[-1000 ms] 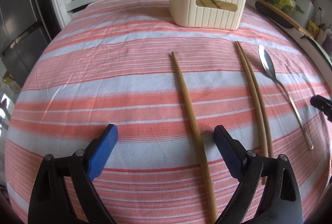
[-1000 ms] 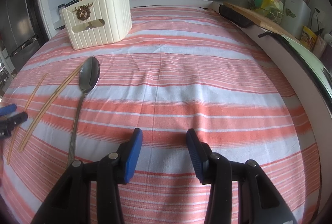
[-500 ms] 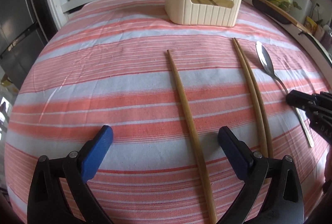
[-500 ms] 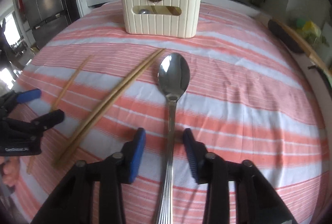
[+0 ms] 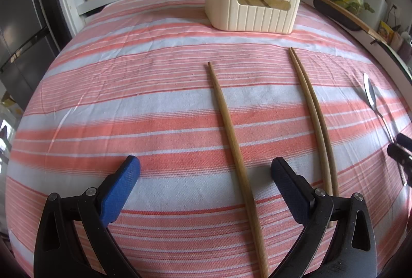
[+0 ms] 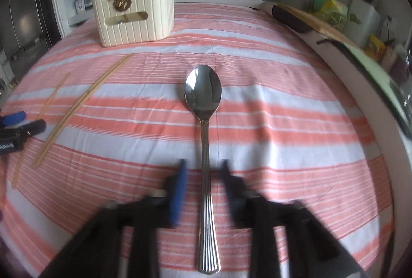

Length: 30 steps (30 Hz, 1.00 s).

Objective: Organize utensils

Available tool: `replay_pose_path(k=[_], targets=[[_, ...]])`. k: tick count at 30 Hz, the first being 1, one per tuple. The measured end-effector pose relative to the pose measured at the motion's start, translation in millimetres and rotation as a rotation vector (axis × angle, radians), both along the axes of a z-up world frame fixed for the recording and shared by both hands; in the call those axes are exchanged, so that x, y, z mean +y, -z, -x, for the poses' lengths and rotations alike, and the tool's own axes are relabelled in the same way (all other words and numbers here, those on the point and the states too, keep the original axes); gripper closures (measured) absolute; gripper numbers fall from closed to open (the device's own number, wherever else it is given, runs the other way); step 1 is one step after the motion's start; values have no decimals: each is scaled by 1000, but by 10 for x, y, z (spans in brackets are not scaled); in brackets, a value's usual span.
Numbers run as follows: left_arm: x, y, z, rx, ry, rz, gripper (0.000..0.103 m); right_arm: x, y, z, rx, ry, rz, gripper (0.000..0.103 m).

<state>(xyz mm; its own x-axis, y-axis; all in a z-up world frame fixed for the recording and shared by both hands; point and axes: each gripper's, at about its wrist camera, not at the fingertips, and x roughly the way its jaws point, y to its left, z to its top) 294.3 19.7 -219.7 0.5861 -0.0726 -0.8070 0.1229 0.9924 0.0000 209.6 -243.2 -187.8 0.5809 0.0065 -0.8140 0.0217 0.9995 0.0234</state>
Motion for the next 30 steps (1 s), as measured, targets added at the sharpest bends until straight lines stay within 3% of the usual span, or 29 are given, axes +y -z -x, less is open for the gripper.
replay_pose_path(k=[1, 5, 24, 26, 30], targets=[[-4, 1, 2, 0, -2, -1, 2, 12, 14, 0, -5, -8, -15, 35], [-7, 5, -4, 4, -7, -6, 0, 135, 38, -62, 4, -33, 30, 35], [-5, 17, -7, 9, 0, -7, 0, 133, 62, -23, -22, -32, 20, 34], [10, 11, 5, 39, 67, -6, 0, 126, 54, -38, -2, -49, 17, 34], [86, -31, -1, 120, 184, 11, 1, 67, -5, -161, 153, -183, 7, 34]])
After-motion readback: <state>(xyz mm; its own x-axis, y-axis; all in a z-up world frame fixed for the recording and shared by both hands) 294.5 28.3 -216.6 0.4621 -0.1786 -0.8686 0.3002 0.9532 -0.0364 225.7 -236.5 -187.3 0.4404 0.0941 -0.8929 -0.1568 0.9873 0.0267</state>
